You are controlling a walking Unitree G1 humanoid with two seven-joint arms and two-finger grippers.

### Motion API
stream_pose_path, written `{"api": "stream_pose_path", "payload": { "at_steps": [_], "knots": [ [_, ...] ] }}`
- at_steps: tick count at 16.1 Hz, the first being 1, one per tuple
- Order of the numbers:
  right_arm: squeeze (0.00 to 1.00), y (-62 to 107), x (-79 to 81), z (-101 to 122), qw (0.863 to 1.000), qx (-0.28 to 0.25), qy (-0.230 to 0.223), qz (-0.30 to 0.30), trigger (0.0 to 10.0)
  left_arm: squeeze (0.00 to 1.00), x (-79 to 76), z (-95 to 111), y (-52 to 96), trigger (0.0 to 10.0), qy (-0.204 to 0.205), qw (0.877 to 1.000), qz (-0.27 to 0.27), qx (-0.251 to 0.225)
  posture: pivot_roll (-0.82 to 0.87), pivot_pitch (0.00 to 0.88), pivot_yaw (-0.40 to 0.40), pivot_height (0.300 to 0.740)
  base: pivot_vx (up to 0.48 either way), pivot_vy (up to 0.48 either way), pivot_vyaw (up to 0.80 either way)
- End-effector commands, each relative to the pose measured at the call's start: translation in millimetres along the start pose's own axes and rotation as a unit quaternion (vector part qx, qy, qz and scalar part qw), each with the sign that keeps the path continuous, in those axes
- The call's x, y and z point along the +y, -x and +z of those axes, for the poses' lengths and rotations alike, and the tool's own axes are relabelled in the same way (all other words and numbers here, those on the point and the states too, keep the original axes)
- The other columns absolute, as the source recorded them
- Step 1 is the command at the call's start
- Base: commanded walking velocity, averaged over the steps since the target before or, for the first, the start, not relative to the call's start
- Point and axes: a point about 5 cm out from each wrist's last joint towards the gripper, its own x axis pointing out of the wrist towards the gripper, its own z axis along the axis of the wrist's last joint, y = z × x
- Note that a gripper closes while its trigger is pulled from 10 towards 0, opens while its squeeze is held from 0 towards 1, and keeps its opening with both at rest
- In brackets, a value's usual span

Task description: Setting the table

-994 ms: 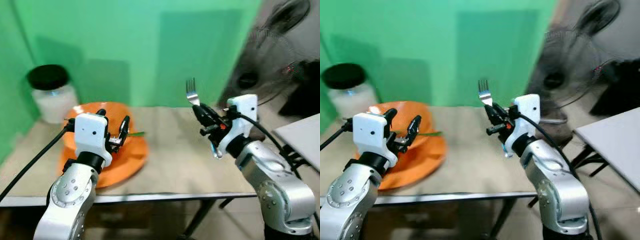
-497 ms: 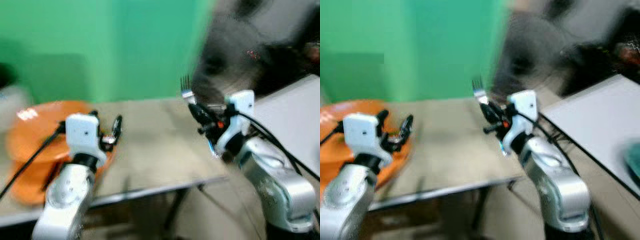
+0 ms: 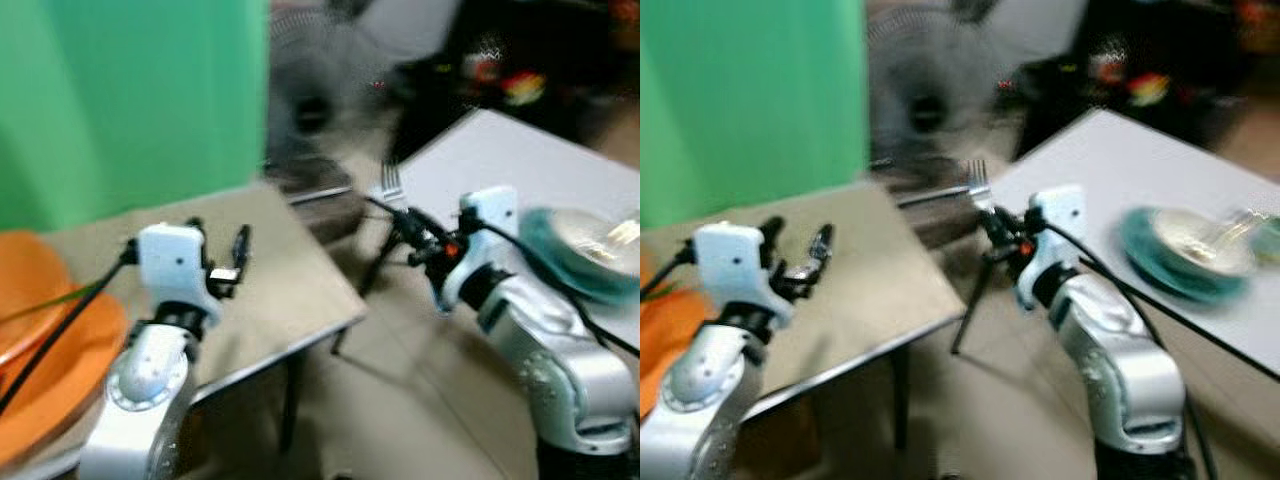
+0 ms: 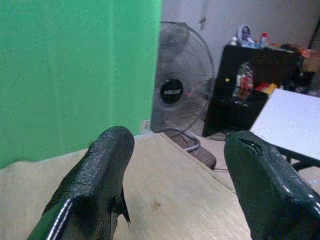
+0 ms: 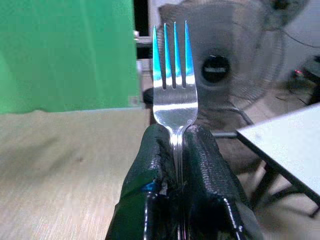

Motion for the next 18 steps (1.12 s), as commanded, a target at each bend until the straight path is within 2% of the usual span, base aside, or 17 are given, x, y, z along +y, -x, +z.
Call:
{"api": "stream_pose_path", "payload": {
  "at_steps": [1, 9, 18],
  "knots": [
    [0.0, 1.1, -4.2, 8.3, 1.0, -0.015, 0.012, -0.01, 10.0, 0.0, -4.3, 3.1, -2.3, 10.0, 0.004, 1.0, -0.006, -0.007, -0.09, 0.0, -0.095, 0.74, 0.0, -0.27, -0.8],
    [0.0, 4.1, -6.7, 5.5, 1.0, -0.009, 0.013, -0.026, 10.0, 0.0, -8.4, 2.5, -6.3, 10.0, 0.004, 1.0, -0.018, -0.005, -0.1, 0.0, -0.083, 0.74, 0.0, -0.344, -0.75],
    [0.0, 3.5, -7.3, 4.0, 0.999, -0.007, 0.014, -0.031, 10.0, 0.0, -12.9, 1.3, -8.6, 10.0, -0.002, 0.999, -0.033, -0.002, -0.1, 0.0, -0.075, 0.74, 0.0, -0.36, 0.0]
  ]
}}
